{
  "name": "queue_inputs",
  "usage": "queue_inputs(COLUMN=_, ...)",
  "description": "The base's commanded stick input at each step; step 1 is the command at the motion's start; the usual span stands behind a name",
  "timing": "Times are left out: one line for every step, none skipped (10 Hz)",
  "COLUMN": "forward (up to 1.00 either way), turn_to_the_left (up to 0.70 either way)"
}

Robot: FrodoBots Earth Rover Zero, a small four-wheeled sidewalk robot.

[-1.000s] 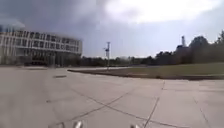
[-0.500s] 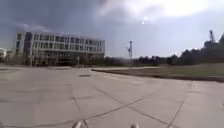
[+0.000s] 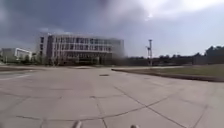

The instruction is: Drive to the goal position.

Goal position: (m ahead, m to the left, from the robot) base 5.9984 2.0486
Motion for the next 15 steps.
queue_inputs(forward=0.70, turn_to_the_left=-0.01)
queue_inputs(forward=0.70, turn_to_the_left=-0.01)
queue_inputs(forward=0.70, turn_to_the_left=-0.01)
queue_inputs(forward=0.70, turn_to_the_left=-0.01)
queue_inputs(forward=0.70, turn_to_the_left=-0.01)
queue_inputs(forward=0.70, turn_to_the_left=-0.01)
queue_inputs(forward=0.70, turn_to_the_left=-0.01)
queue_inputs(forward=0.70, turn_to_the_left=-0.01)
queue_inputs(forward=0.70, turn_to_the_left=-0.01)
queue_inputs(forward=0.70, turn_to_the_left=-0.01)
queue_inputs(forward=0.70, turn_to_the_left=0.03)
queue_inputs(forward=0.70, turn_to_the_left=0.26)
queue_inputs(forward=0.70, turn_to_the_left=0.27)
queue_inputs(forward=0.70, turn_to_the_left=-0.01)
queue_inputs(forward=0.70, turn_to_the_left=-0.01)
